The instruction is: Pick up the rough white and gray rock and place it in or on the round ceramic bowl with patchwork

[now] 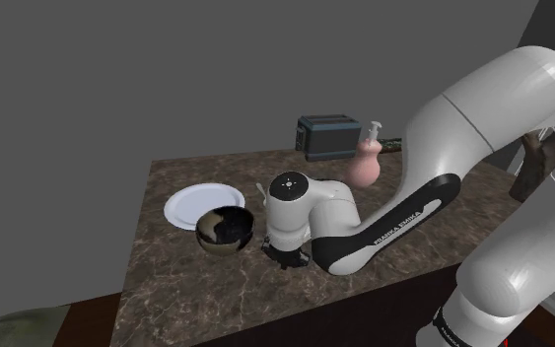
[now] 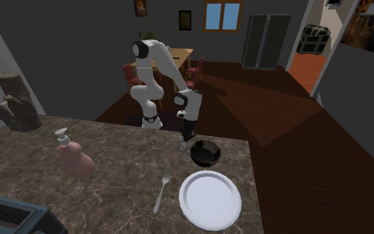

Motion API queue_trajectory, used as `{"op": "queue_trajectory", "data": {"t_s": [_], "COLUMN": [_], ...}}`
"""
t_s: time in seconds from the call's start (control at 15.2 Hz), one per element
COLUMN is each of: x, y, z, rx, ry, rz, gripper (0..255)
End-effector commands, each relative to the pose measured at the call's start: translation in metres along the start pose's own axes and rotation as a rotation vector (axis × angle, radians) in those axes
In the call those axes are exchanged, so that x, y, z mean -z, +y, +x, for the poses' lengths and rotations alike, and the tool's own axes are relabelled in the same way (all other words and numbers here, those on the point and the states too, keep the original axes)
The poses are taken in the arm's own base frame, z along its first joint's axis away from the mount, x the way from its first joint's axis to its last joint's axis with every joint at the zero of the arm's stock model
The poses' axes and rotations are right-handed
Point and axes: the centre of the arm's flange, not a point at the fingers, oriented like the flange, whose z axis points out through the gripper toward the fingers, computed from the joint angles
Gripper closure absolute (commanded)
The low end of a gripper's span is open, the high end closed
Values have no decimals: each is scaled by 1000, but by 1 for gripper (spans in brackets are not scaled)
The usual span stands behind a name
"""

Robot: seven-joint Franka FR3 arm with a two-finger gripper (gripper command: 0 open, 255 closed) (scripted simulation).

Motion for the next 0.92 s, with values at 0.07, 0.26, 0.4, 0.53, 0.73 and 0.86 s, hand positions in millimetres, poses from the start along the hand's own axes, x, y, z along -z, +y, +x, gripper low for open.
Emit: {"op": "queue_trajectory", "data": {"t_s": [0.07, 0.26, 0.4, 0.53, 0.73, 0.86], "x": [0, 17, 25, 31, 16, 5], "y": [0, -22, -44, -67, -65, -63], "z": [0, 44, 70, 87, 85, 83], "rx": [0, 322, 537, 717, 717, 717], "ry": [0, -84, -141, -188, -188, -188], "rz": [0, -31, -52, -69, -69, -69], "gripper": [0, 0, 0, 0, 0, 0]}}
